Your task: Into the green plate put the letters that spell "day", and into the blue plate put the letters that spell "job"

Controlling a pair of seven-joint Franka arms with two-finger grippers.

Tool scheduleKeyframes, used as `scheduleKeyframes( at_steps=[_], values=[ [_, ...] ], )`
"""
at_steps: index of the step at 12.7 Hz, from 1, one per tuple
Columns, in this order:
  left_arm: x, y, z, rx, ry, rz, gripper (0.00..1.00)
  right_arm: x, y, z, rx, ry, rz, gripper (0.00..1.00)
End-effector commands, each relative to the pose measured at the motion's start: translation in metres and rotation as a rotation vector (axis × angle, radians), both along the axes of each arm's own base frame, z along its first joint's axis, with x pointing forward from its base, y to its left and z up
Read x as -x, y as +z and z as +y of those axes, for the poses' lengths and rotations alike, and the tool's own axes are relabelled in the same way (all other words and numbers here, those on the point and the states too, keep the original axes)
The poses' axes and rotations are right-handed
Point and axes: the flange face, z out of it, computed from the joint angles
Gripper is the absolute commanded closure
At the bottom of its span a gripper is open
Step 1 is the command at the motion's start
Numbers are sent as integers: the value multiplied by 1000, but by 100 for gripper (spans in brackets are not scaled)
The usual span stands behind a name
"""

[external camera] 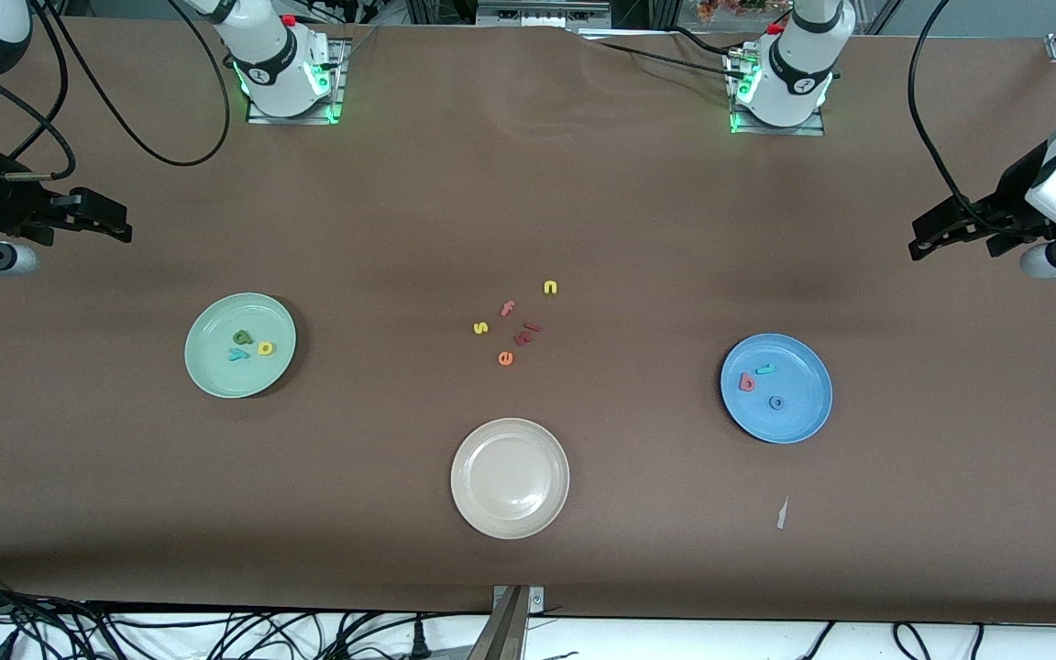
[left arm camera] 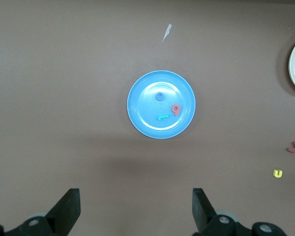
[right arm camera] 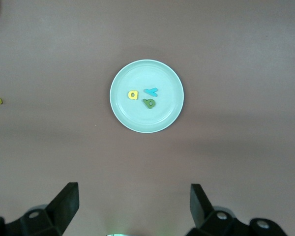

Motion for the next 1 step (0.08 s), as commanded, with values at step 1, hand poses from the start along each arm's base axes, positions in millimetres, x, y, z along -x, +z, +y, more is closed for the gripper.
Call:
scheduleKeyframes(
  at_steps=[1],
  values=[
    [-2,5,-1,30,-1,-6,0,-1,4,-2,12,-3,-6,0]
  ],
)
